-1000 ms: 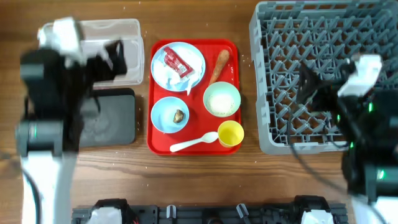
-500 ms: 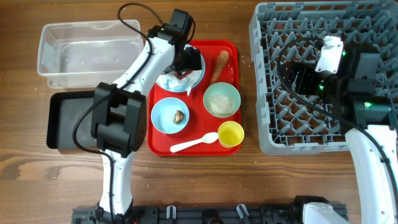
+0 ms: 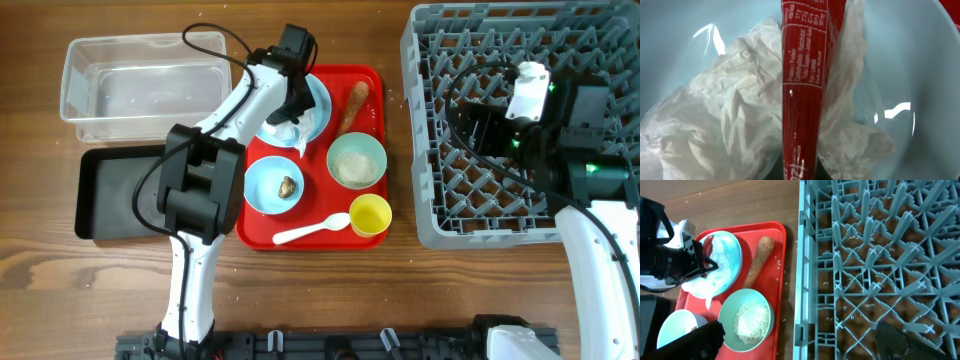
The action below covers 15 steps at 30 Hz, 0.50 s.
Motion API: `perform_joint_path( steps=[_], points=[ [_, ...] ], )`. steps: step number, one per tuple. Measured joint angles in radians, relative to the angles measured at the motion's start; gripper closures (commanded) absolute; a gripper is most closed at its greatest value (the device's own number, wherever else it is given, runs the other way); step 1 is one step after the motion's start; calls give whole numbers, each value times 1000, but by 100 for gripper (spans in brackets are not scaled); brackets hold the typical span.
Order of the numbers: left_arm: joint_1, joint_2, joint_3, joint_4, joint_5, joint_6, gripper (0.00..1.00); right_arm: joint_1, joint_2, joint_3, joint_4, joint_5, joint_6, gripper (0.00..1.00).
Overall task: Sort waste into correct bins and load items into the dishwasher rack
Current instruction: 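Grasp the red wrapper and tissue on the white plate with left gripper, then drop the wrapper and tissue into the clear plastic bin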
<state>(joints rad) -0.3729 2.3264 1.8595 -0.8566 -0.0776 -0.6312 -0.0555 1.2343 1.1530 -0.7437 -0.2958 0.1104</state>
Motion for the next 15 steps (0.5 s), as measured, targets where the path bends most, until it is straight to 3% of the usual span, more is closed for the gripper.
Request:
perform_joint_path(
  steps=[6,11,15],
  points=[
    [11,-41,11,-102,49,95,96,0,0,0,-5,0,0,0],
    [116,-335,135,-158,61,134,96,0,0,0,-5,0,0,0],
    [292,-495,174,-176,-3,164,96,0,0,0,-5,0,0,0]
  ],
)
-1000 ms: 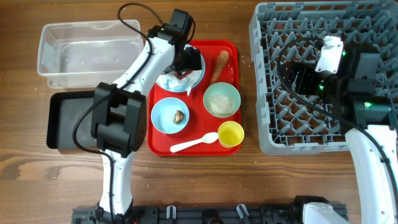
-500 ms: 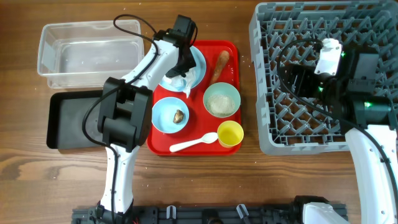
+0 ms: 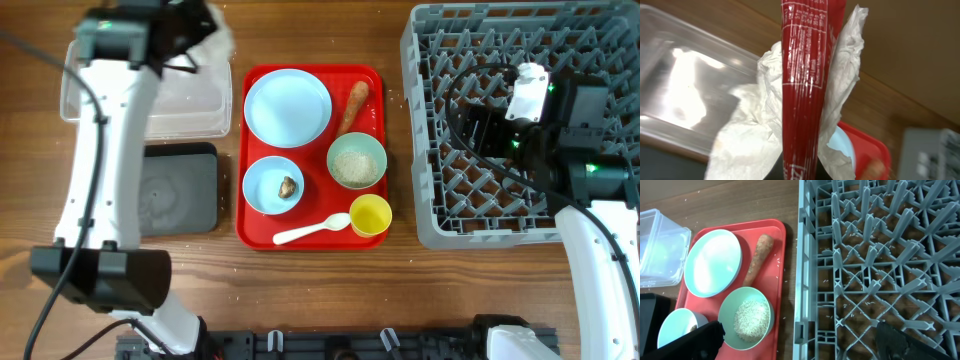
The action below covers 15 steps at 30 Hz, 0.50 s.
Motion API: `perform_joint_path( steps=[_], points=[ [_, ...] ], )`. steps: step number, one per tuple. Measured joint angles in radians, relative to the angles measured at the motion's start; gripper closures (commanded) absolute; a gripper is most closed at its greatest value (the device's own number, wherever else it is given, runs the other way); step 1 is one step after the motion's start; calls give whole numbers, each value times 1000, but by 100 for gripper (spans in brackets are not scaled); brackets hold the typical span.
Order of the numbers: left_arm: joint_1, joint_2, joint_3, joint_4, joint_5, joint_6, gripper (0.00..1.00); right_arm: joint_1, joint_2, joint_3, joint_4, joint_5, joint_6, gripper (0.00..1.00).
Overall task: Sort waste into correct bins and load items into the dishwasher rack
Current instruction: 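Drop the wrapper and tissue into the clear plastic bin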
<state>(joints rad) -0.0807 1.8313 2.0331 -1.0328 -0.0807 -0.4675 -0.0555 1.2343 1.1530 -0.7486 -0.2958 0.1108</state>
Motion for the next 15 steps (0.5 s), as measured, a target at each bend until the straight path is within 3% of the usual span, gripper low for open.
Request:
perform_joint_path(
  steps=[4,6,7,11,15],
  points=[
    [118,87,-2,16,-39,78,93,0,0,0,0,0,0,0],
    [135,157,-2,55,-46,111,56,0,0,0,0,0,0,0],
    [138,199,-2,73,-48,132,0,0,0,0,0,0,0,0],
    [139,348,-14,130,-50,179,0,0,0,0,-7,0,0,0],
    [139,333,-14,123,-50,187,11,0,0,0,-11,0,0,0]
  ],
)
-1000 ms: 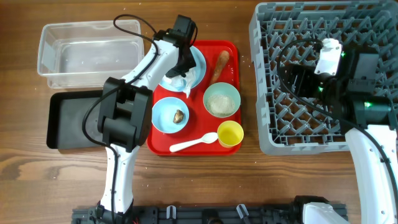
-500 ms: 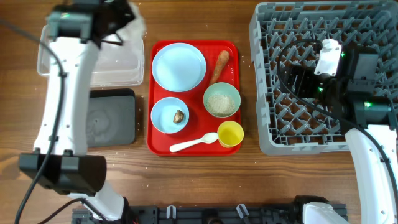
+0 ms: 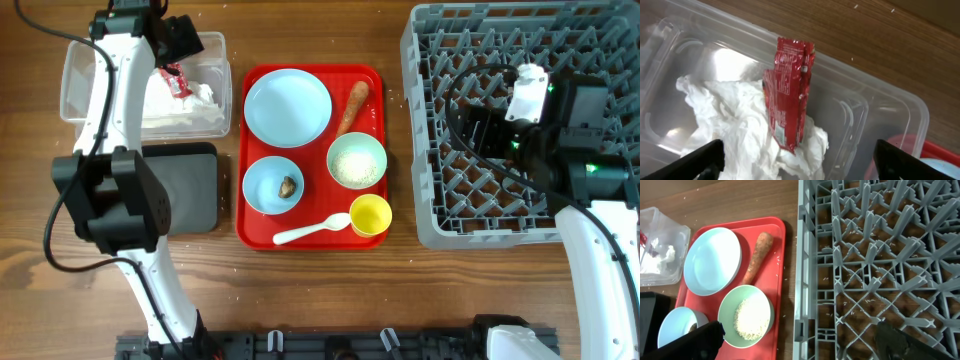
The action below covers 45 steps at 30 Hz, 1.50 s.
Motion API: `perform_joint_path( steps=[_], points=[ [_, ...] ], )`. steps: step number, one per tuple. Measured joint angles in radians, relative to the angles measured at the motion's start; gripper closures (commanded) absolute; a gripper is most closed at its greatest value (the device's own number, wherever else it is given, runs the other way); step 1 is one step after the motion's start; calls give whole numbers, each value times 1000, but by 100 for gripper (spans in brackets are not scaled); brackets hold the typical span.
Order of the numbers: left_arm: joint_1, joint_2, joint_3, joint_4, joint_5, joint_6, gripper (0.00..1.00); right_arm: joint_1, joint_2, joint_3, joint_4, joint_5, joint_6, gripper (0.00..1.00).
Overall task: Sort waste into correct bins and load items into the dishwasher rack
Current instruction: 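Drop the wrapper and tissue into the clear plastic bin, then grasp the light-blue bowl with left gripper and tip nut onto black tray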
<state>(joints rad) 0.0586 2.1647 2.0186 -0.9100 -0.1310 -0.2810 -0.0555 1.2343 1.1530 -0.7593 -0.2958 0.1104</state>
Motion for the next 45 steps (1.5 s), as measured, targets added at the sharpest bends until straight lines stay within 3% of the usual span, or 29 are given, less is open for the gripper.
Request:
perform_joint_path(
  steps=[2,4,6,10,12,17,21,23,26,30,31,32,33,38,42,45],
  points=[
    [0,-48,0,-40,18,6,12,0,0,0,-1,0,0,0],
    [-1,-122,0,-102,90,6,22,0,0,0,-3,0,0,0],
    [-22,-211,4,-219,147,1,25,0,0,0,-3,0,0,0],
    [-172,-267,-4,-547,184,-40,28,0,0,0,-3,0,0,0],
    [-282,-267,-60,-590,191,-68,28,0,0,0,-3,0,0,0],
    [-513,-266,-356,-416,193,-141,36,0,1,0,-7,0,0,0],
    [-603,-261,-512,-256,193,-110,44,0,1,0,-22,0,0,0],
    [-629,-261,-571,-198,194,-95,51,0,1,0,-36,0,0,0],
    [-618,-261,-646,-90,188,-78,74,0,1,0,-49,0,0,0],
    [-616,-261,-711,21,182,-72,76,0,2,0,-49,0,0,0],
    [-616,-261,-729,47,182,-72,83,0,2,0,-49,0,0,0],
    [-616,-261,-752,70,182,-72,96,0,2,0,-49,0,0,0],
    [-616,-261,-771,81,181,-73,96,0,2,0,-49,0,0,0],
    [-616,-275,-775,69,155,-73,96,0,2,0,-49,0,0,0],
    [-557,-291,-607,-216,299,-107,96,0,2,0,-50,0,0,0],
    [-420,-418,-542,-284,410,-100,96,0,2,0,-48,0,0,0]
  ],
)
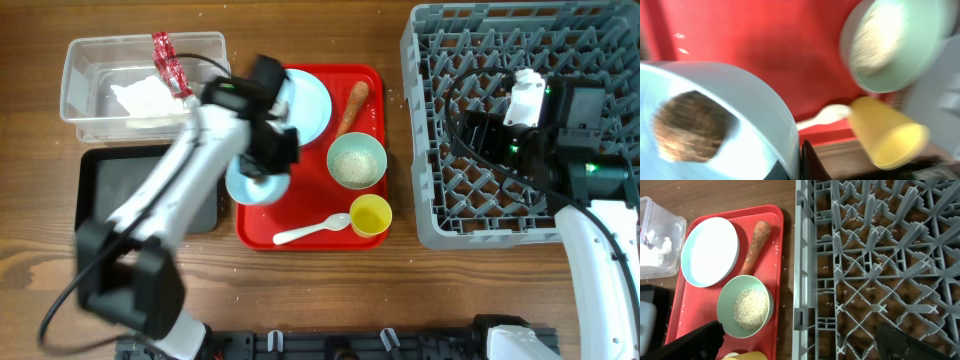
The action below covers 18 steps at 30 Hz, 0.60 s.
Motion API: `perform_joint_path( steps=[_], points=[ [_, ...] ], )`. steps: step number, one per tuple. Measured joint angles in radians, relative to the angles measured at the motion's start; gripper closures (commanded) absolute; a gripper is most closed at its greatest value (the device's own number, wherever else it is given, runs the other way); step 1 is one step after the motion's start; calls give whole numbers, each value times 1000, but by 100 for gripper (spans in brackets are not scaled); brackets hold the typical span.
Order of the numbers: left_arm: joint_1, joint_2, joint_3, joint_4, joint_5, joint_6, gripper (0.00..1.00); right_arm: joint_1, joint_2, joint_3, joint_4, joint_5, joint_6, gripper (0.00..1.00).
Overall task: Sort waste into correct bins and load items into the dishwasher rack
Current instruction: 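Grasp the light-blue bowl with left gripper and tip nut onto black tray, then return the light-blue bowl to the red tray with left gripper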
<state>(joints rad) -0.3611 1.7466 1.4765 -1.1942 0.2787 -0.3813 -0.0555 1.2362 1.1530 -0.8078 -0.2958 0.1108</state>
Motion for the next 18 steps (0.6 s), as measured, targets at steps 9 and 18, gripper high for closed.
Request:
perform_joint_path(
  steps=[9,18],
  points=[
    [620,-127,-106,18,350,299,96,0,0,0,0,0,0,0],
    [1003,82,-280,82,986,576,96,0,0,0,0,0,0,0]
  ],
)
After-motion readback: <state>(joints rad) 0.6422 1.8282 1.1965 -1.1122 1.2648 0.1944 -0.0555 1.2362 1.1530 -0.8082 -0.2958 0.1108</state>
